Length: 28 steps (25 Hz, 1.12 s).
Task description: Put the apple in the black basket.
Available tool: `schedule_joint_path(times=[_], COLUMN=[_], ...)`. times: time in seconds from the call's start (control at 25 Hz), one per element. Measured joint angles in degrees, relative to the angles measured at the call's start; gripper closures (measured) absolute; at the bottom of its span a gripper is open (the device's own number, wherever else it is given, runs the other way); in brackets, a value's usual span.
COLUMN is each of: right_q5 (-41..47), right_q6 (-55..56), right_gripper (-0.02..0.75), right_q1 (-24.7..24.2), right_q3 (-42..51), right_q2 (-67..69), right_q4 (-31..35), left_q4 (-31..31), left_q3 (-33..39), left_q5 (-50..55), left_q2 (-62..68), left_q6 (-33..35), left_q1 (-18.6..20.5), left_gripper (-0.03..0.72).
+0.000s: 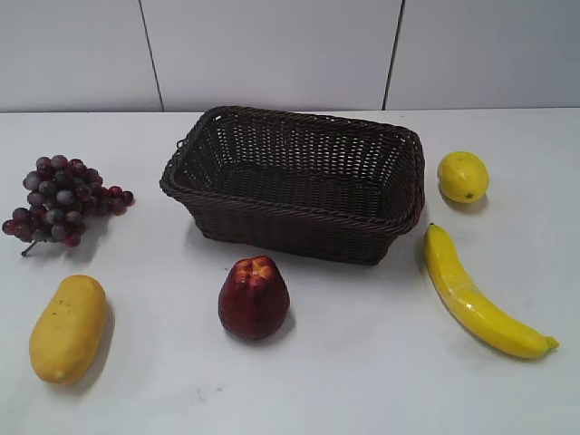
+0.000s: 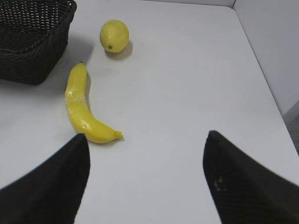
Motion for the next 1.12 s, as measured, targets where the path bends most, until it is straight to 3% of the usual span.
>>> schedule_joint_path(times=[0.84, 1.12], right_q5=[0.00, 0.00], right_q6=[0.00, 0.00], right_gripper=[0.168, 0.168], right_q1=[0.00, 0.00], right_q3=[0.00, 0.00], right_q2=[0.00, 0.00], right_q4=[0.00, 0.00], left_q4=[0.11, -1.69], left_q3=[0.00, -2.60], left_q5=[-0.05, -6.85], left_q2=[0.00, 7.69], left_q6=[0.00, 0.27], left_q1=[0.00, 0.00], left_gripper=[0.094, 0.057])
